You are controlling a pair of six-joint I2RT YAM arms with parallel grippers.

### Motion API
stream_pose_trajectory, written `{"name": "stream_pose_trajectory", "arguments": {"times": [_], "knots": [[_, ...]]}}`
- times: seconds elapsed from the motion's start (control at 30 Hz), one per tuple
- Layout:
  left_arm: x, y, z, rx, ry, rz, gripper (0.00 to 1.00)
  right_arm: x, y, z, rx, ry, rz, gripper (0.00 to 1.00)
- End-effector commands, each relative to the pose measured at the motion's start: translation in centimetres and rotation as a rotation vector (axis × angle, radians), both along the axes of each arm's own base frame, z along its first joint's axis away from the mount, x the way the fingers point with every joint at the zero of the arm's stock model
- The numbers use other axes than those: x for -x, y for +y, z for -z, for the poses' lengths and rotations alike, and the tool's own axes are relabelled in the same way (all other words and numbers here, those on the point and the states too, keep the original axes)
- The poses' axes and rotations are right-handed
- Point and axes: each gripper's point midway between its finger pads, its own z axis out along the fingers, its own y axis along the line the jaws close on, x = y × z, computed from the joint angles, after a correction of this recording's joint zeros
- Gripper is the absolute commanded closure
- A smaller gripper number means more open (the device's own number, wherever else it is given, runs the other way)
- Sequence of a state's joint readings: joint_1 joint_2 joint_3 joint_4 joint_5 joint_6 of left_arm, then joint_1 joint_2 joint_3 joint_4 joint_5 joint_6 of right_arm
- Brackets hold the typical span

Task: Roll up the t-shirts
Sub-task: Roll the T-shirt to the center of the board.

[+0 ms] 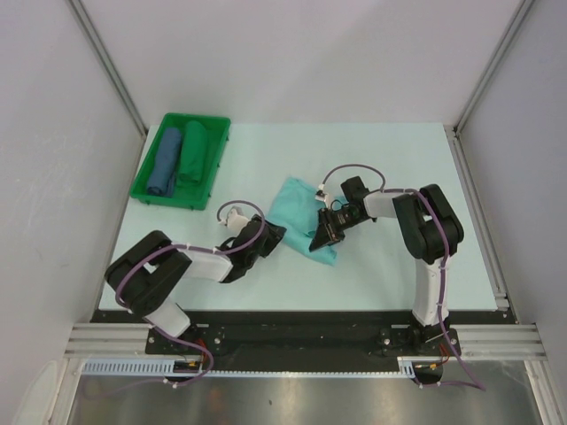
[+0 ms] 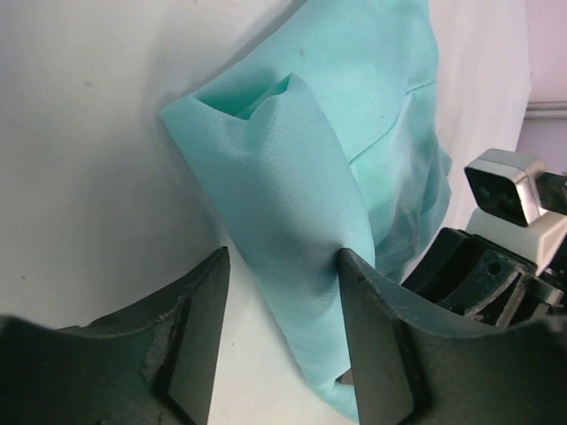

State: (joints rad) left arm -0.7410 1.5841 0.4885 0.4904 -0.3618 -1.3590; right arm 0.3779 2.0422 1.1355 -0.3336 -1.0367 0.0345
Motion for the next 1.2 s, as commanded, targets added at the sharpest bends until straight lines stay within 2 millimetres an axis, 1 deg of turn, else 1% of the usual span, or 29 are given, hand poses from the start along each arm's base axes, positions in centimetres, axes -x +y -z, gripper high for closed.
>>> {"name": "stream_pose_trajectory", "arguments": {"times": [0.0,0.07,0.13,0.2,0.23,0.27,0.3,0.33,0.37,0.4,0.43,0.47,0.5,0.53,0.57,0.6,0.67,0.7,0.73,0.77,0.8,0.83,0.87,0.9,0.93,1.0,1.1,1.13,1.17], "knots": [[-0.4,0.0,1.0,-0.018,0.058,-0.066,0.48,-0.3,-0.9,1.5,0.072,0.002,0.018,0.93],[-0.2,0.1,1.6,-0.030,0.092,-0.082,0.53,-0.5,-1.0,1.3,0.081,-0.023,0.017,0.93],[-0.2,0.2,2.2,-0.064,0.139,-0.101,0.57,-0.8,-1.1,1.1,0.097,-0.047,0.021,0.92],[-0.3,0.2,2.3,-0.101,0.180,-0.115,0.66,-1.0,-1.1,0.5,0.106,-0.111,0.002,0.89],[-0.2,0.2,2.9,-0.123,0.208,-0.120,0.71,-1.3,-1.4,0.5,0.128,-0.164,-0.010,0.84],[-0.1,0.3,3.1,-0.135,0.235,-0.127,0.84,-1.3,-1.3,0.2,0.134,-0.195,-0.021,0.79],[0.1,0.2,3.2,-0.160,0.283,-0.133,0.90,-1.3,-1.1,-0.7,0.138,-0.252,-0.033,0.73],[0.2,0.2,3.5,-0.182,0.308,-0.132,0.95,-1.7,-1.4,-0.9,0.173,-0.310,-0.036,0.60],[0.3,0.2,3.5,-0.199,0.327,-0.129,1.00,-1.8,-1.4,-1.2,0.187,-0.366,-0.054,0.54],[0.5,0.0,3.2,-0.220,0.364,-0.124,1.00,-1.5,-1.0,-2.4,0.193,-0.449,-0.071,0.50],[0.6,0.0,3.1,-0.230,0.378,-0.119,1.00,-2.0,-1.5,-2.2,0.257,-0.519,-0.064,0.45],[0.9,0.2,3.1,-0.255,0.400,-0.113,1.00,-2.6,-1.5,-2.6,0.274,-0.600,-0.063,0.43],[1.0,0.1,2.9,-0.255,0.415,-0.103,1.00,-2.1,-1.8,-3.2,0.316,-0.676,-0.062,0.40],[1.2,0.1,3.0,-0.261,0.431,-0.095,1.00,-2.2,-1.9,-3.5,0.340,-0.729,-0.054,0.38],[1.2,0.6,3.0,-0.273,0.454,-0.095,1.00,-2.8,-1.6,-4.2,0.358,-0.814,-0.037,0.36],[1.2,0.7,3.0,-0.274,0.467,-0.087,1.00,-2.5,-2.1,-4.3,0.419,-0.880,-0.029,0.36],[1.4,1.3,2.9,-0.306,0.500,-0.071,1.00,-2.9,-1.8,-5.4,0.441,-0.998,-0.008,0.34],[1.4,1.5,2.8,-0.314,0.508,-0.066,1.00,-3.6,-2.5,-5.7,0.517,-1.063,0.027,0.34],[1.5,1.5,2.8,-0.318,0.525,-0.055,1.00,-2.1,-1.5,-6.0,0.516,-1.121,-0.015,0.34],[1.5,1.9,2.7,-0.334,0.540,-0.047,1.00,-2.2,-1.0,-6.7,0.522,-1.183,0.001,0.34],[1.6,2.0,2.7,-0.336,0.551,-0.039,1.00,-2.3,-1.4,-7.0,0.583,-1.251,0.001,0.33],[1.7,2.0,2.7,-0.332,0.564,-0.025,1.00,-1.2,-0.1,-7.3,0.568,-1.312,-0.023,0.33],[1.6,2.3,2.5,-0.344,0.572,-0.016,1.00,-1.1,0.7,-7.8,0.566,-1.369,-0.019,0.33],[1.6,2.4,2.5,-0.353,0.579,-0.009,1.00,-1.2,0.4,-8.1,0.617,-1.421,-0.018,0.33],[1.6,2.4,2.4,-0.362,0.584,0.003,1.00,-0.3,1.5,-8.2,0.602,-1.451,-0.038,0.33],[1.7,2.5,2.2,-0.369,0.600,0.015,1.00,0.2,2.0,-8.1,0.617,-1.477,-0.054,0.32],[1.9,2.5,2.2,-0.376,0.613,0.037,1.00,2.1,3.8,-7.4,0.655,-1.563,-0.128,0.30],[2.0,2.6,2.2,-0.384,0.619,0.045,1.00,2.3,4.4,-7.3,0.658,-1.594,-0.142,0.29],[2.0,2.5,2.1,-0.381,0.620,0.054,1.00,3.0,4.8,-6.2,0.697,-1.616,-0.181,0.29]]}}
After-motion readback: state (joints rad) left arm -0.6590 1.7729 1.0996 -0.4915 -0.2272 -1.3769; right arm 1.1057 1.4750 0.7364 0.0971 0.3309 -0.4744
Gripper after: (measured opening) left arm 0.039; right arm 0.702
